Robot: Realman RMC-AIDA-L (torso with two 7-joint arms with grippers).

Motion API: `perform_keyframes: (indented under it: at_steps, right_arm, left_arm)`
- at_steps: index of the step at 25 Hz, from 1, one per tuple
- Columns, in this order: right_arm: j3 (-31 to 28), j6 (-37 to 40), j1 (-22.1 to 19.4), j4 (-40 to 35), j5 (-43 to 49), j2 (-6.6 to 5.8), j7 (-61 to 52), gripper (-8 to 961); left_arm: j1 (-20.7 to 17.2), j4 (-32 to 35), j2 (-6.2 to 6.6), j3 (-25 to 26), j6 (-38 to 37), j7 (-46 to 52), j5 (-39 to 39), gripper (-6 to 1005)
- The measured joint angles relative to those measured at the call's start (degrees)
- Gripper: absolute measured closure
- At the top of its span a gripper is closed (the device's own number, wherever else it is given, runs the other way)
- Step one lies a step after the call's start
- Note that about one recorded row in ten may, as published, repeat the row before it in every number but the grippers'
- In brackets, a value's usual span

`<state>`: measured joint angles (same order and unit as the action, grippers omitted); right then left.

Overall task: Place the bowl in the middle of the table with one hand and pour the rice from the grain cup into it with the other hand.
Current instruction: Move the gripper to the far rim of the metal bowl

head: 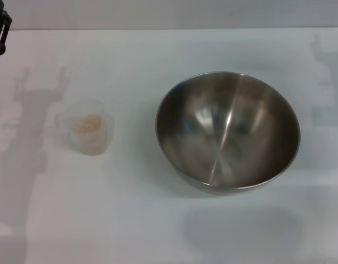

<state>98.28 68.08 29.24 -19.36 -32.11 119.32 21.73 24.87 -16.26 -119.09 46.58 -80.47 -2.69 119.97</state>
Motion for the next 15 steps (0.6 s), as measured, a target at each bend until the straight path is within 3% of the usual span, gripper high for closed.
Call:
perform_keyframes:
  at_steps: [15]
  right_arm:
    - [-0.78,-6.66,-0.09,-3.62,0.14,-0.25,0.04,208]
  left_arm:
    - [-0.04,0.00,0.00,0.00,0.23,0.17,0.00,164]
